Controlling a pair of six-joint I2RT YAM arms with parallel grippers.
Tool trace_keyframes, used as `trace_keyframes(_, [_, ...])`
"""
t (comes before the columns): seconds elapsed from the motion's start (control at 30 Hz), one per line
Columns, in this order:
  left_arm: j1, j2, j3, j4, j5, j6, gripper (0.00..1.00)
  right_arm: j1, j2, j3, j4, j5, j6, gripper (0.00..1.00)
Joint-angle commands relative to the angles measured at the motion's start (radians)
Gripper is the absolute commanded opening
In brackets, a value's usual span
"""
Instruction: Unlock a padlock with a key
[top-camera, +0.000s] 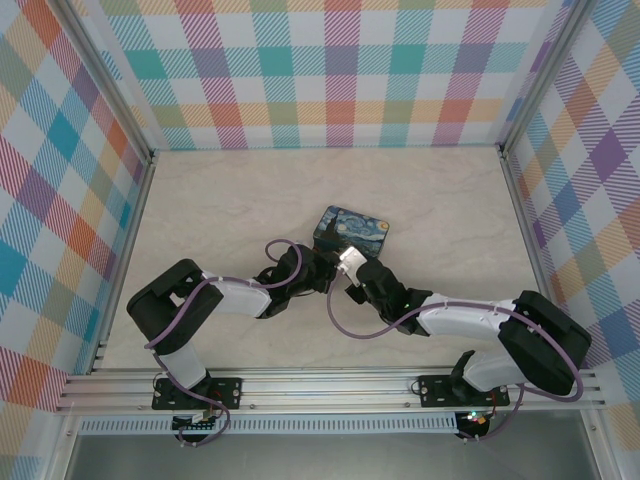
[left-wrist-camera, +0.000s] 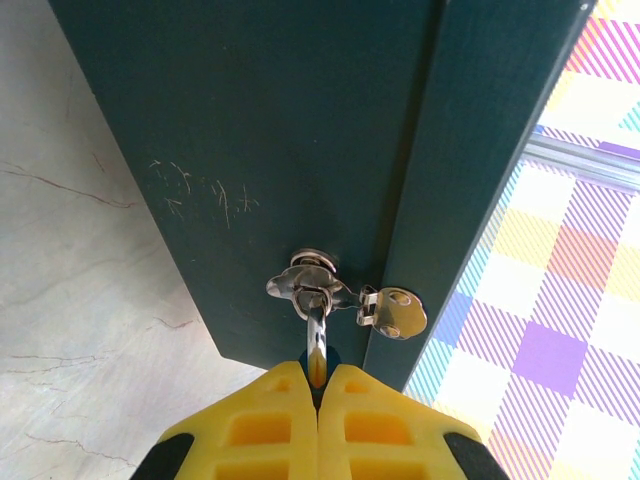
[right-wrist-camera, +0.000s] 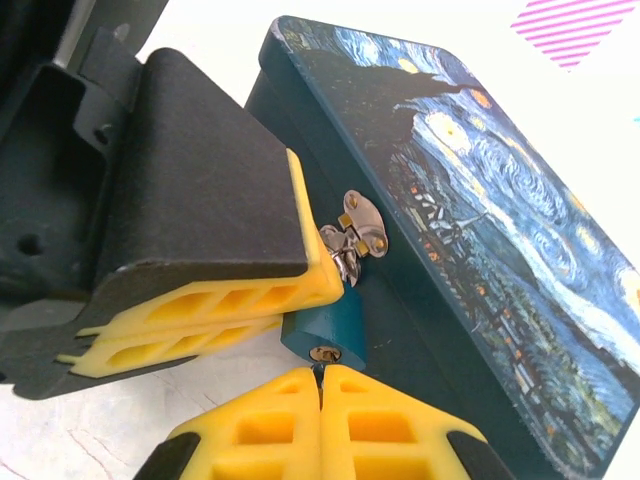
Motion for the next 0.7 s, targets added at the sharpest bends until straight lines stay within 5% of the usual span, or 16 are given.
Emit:
trace_keyframes(0.0, [-0.008,-0.028,0.01,0.082,0.037,-0.013,0.0,-0.002,-0.008,-0.015,0.062,-0.074,0.131,0.0])
trace_keyframes(0.27, [-0.008,-0.024,0.005,0.072,0.028,0.003,0.0,-0.002,-0.017,-0.004,0.009,-0.111,0.131,0.02])
trace_keyframes(0.5, [-0.003,-0.039,-0.005,-0.012,0.007,0.105,0.0,-0.018,-0.18,-0.032,-0.125,-0.205,0.164,0.48])
trace_keyframes(0.67, [-0.002,-0.03,-0.016,-0.043,0.011,0.175,0.0,-0.093,-0.341,-0.006,-0.322,-0.274,0.311,0.7])
